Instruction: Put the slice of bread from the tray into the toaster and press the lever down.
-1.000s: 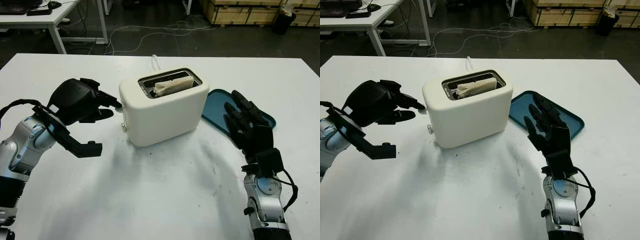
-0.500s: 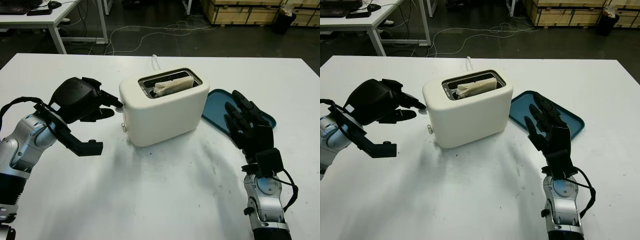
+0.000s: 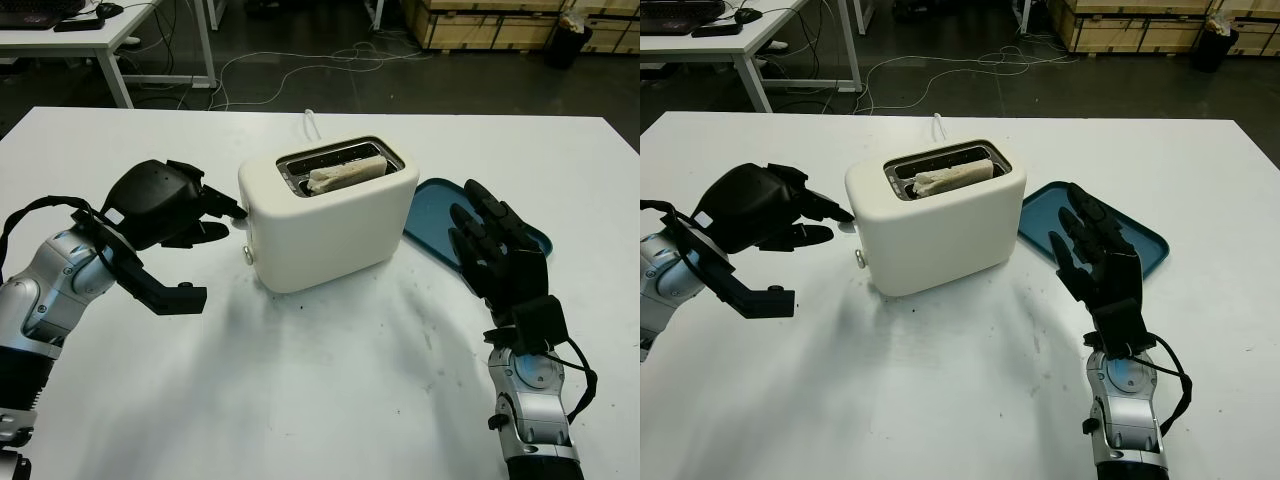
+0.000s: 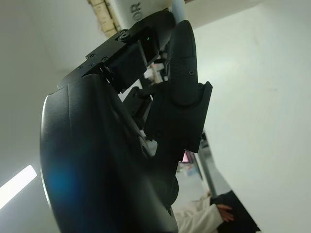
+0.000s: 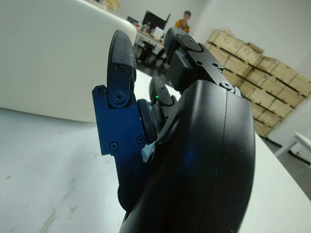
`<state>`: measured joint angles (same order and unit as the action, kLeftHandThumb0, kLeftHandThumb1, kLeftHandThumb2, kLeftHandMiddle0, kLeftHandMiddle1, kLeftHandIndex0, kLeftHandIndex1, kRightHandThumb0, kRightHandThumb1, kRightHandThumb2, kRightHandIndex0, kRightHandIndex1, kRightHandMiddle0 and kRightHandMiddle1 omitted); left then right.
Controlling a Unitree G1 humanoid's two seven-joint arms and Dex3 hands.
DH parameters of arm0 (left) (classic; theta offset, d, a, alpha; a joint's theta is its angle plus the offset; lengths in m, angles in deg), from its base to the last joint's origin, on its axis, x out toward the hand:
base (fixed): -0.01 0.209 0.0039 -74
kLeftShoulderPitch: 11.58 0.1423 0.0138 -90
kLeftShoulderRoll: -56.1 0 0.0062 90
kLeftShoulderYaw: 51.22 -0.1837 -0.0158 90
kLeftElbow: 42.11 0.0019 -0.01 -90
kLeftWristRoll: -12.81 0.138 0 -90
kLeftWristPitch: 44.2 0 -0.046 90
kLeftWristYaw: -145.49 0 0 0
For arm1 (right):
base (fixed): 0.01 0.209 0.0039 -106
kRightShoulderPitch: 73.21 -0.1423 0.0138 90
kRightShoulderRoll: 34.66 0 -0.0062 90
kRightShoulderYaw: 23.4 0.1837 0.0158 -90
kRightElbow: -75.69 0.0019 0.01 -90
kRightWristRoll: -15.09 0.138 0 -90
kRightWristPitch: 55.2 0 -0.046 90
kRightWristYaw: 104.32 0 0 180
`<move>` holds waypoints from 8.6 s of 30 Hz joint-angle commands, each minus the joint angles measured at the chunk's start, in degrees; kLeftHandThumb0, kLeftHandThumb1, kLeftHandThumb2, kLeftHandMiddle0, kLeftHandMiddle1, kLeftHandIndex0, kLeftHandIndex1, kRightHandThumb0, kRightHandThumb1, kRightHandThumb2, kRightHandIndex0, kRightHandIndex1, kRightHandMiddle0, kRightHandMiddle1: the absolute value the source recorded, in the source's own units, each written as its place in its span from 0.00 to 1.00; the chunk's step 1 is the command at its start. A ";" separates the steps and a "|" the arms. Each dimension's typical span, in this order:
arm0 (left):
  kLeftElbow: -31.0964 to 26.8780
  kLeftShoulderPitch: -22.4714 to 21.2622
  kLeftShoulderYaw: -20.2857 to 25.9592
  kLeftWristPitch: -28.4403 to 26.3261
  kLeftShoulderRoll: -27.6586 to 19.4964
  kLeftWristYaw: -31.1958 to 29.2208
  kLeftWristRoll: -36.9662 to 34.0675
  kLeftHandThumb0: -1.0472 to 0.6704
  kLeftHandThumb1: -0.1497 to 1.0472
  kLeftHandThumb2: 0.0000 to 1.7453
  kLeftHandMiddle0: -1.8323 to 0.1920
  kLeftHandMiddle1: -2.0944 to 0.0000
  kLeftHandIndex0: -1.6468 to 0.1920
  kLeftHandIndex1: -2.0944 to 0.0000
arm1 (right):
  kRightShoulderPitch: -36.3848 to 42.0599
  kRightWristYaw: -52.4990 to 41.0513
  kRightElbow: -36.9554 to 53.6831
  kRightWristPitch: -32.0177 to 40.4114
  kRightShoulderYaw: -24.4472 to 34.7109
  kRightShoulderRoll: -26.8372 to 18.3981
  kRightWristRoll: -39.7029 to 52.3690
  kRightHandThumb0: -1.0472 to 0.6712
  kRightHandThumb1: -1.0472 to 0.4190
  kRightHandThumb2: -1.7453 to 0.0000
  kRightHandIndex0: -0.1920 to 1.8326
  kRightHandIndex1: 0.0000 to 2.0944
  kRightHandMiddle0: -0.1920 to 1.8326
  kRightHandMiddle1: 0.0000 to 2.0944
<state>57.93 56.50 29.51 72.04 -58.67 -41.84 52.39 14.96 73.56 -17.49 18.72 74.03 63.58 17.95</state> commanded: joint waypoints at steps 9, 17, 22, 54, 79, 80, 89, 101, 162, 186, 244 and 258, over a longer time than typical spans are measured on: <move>10.55 4.10 -10.25 -1.11 7.30 1.31 1.86 0.50 0.89 0.12 0.49 0.61 0.34 0.98 | -0.14 -0.37 -0.68 -0.22 1.26 -0.34 0.17 0.33 0.09 0.83 0.35 0.00 0.35 0.00; 10.54 4.27 -12.07 -0.99 6.55 2.56 1.71 0.50 0.89 0.14 0.51 0.58 0.34 0.98 | -0.58 -0.70 -0.73 -0.21 1.51 -0.59 0.00 0.33 0.09 0.83 0.35 0.00 0.34 0.00; 9.24 3.30 -11.93 -0.88 4.62 0.72 0.67 0.51 0.89 0.13 0.53 0.53 0.33 0.98 | -0.83 -0.81 -1.42 -0.72 1.37 -0.34 0.14 0.33 0.09 0.84 0.35 0.00 0.35 0.00; 11.15 -2.88 -15.83 2.43 2.76 -0.20 0.28 0.48 0.89 0.08 0.44 0.67 0.29 0.99 | -0.07 -0.99 -0.73 0.26 0.83 -0.21 -0.39 0.29 0.09 0.83 0.34 0.00 0.34 0.00; 21.55 0.49 -21.83 -5.76 16.52 3.68 -1.15 0.50 0.89 0.19 0.52 0.57 0.35 0.99 | -0.04 -1.23 -1.20 -0.42 0.66 -0.13 -0.64 0.30 0.09 0.82 0.33 0.00 0.33 0.00; 21.57 0.58 -21.80 -5.56 16.38 3.74 -1.19 0.50 0.89 0.19 0.53 0.57 0.35 0.99 | -0.01 -1.29 -1.02 -0.22 0.64 -0.07 -0.51 0.30 0.09 0.82 0.33 0.00 0.33 0.00; 18.34 1.31 -21.44 -4.80 14.38 3.69 -1.25 0.48 0.89 0.20 0.53 0.58 0.34 0.99 | 0.06 -1.58 -0.89 -0.37 0.61 0.07 -0.13 0.30 0.09 0.83 0.32 0.00 0.33 0.00; 0.14 1.27 -7.79 -7.49 9.26 11.85 -5.64 0.47 0.87 0.18 0.61 0.43 0.38 0.99 | 0.20 -1.93 -1.14 0.01 0.44 0.36 -0.07 0.29 0.09 0.82 0.33 0.00 0.33 0.00; 4.33 -3.12 -3.63 -1.22 5.81 -0.11 -3.78 0.53 0.63 0.41 0.48 0.54 0.33 0.98 | 0.80 -1.45 -0.57 0.82 0.17 0.05 -0.16 0.30 0.09 0.82 0.33 0.00 0.33 0.00; 29.28 6.34 -15.91 -5.77 26.19 21.68 -4.88 0.58 0.83 0.39 0.63 0.35 0.39 0.98 | 0.75 -2.42 -1.03 1.23 0.09 -0.24 0.17 0.28 0.09 0.82 0.33 0.00 0.33 0.00; -13.31 0.32 -2.51 -15.30 1.57 0.12 -0.79 0.52 0.85 0.00 0.43 0.59 0.26 1.00 | 1.21 -2.60 0.44 2.34 -0.22 -0.06 0.36 0.31 0.09 0.82 0.34 0.00 0.34 0.00; 6.85 -17.59 1.64 3.27 -4.41 5.07 -1.97 0.50 0.67 0.00 0.28 0.68 0.16 0.98 | 1.51 -2.84 0.53 2.61 -0.02 -0.17 0.71 0.29 0.09 0.82 0.33 0.00 0.34 0.00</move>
<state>62.94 41.11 31.71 73.75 -62.41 -37.66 50.21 16.33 70.90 -17.63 20.48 73.85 63.47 18.22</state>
